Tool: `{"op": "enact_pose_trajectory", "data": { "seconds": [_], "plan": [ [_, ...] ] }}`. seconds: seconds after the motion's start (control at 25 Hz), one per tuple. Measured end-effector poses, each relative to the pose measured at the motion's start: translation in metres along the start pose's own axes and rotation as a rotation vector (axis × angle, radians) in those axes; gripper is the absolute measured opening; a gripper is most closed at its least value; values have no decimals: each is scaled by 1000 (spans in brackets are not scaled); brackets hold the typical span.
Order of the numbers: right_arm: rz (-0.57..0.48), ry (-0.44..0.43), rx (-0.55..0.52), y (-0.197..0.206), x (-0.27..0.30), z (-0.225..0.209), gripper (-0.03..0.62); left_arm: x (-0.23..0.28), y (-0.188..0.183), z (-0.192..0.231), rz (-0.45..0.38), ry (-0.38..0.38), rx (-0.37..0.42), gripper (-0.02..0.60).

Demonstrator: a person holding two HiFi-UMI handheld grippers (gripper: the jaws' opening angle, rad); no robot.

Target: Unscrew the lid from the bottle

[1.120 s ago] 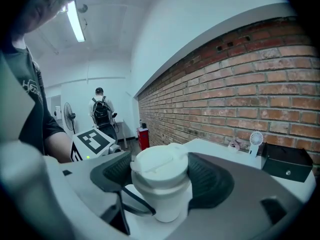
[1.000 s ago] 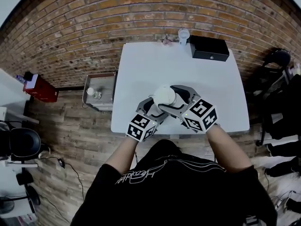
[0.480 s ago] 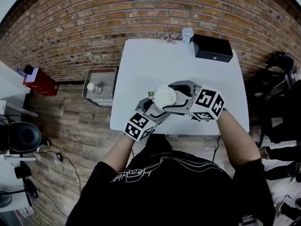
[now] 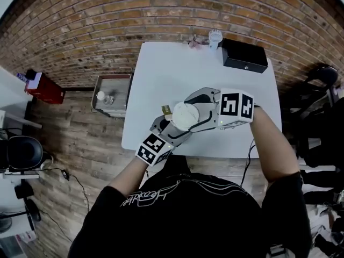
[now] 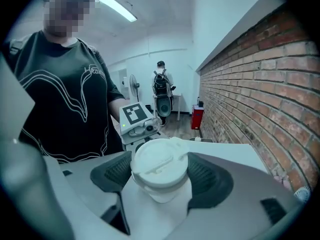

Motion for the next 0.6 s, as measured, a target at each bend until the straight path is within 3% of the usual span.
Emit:
{"op": "enact_pose_trajectory", "data": {
  "seconds": [0.12,0.24,0.36,0.6],
  "plan": [
    [-17,29,4,-1,0,1,345,-1,0,-1,3,3,-4,362],
    [-90,124,32,-6,-7,2,354,-1,-1,0,8,4,-7,362],
    [-206,225,102,-12,-13,5,400,0,0,1,5,-1,-7,362],
    [-334,441,284,-9,-13,4,380,0,1,2,-8,-12,-11,362]
  ]
}}
Point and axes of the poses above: the fingertips, and each gripper's own axes: x forward along the fingers, z to its left, y out of its underside, the point moved 1 cm from there along -x, backward along the fingers, and after that the axes turned 10 degrees about x, right-handed, at the moved point
